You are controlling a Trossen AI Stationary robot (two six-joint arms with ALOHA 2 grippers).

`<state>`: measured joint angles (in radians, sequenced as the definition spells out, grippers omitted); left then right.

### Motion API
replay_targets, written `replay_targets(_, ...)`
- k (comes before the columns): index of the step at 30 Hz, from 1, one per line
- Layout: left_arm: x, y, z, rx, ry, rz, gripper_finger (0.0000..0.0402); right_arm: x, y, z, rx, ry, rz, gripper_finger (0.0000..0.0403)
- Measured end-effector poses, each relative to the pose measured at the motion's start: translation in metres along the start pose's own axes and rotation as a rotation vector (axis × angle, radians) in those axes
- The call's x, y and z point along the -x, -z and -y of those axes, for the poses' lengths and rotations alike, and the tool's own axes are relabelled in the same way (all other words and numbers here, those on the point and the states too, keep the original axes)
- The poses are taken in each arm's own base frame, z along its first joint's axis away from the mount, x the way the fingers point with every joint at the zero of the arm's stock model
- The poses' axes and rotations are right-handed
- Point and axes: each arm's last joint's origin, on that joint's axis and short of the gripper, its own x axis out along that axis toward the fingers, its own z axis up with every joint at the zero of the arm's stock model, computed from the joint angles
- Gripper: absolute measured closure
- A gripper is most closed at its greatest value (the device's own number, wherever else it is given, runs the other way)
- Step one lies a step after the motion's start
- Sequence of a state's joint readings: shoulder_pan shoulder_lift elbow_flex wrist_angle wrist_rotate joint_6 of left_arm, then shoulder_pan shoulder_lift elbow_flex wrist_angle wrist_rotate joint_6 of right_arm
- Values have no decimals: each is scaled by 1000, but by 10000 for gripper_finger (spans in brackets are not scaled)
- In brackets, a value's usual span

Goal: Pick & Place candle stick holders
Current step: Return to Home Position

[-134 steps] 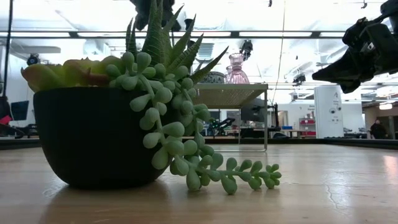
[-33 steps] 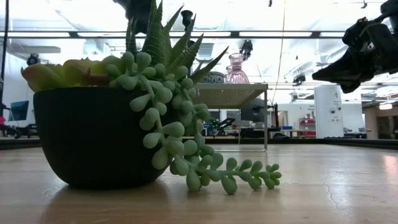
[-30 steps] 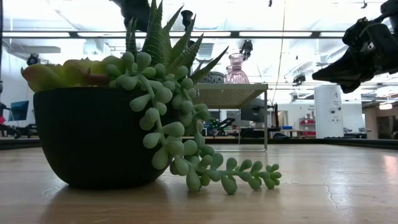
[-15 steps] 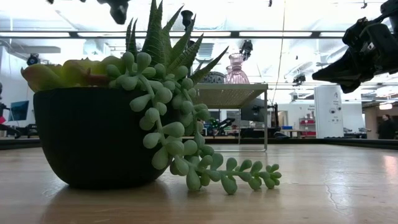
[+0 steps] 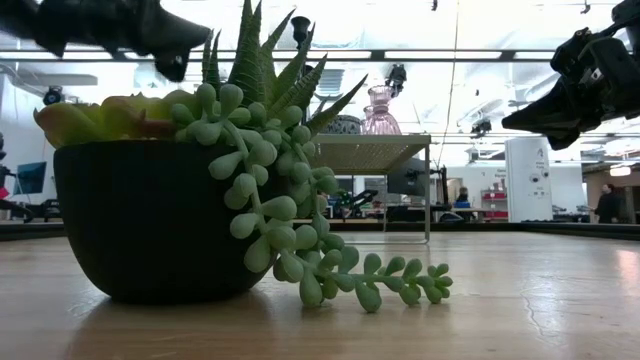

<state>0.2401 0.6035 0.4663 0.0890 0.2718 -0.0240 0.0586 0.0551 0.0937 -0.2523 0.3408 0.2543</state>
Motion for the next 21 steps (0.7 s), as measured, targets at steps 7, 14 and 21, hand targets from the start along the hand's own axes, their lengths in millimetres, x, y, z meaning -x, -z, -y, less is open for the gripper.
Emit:
replay_targets(7, 11, 42, 2, -52, 4, 142, 369, 0, 0, 0, 0, 0, 0, 394)
replay_targets(14, 28, 72, 7, -99, 7, 188, 367, 0, 0, 0, 0, 0, 0, 394)
replay_targets(21, 41, 93, 10, -105, -15, 208, 367, 0, 0, 0, 0, 0, 0, 394)
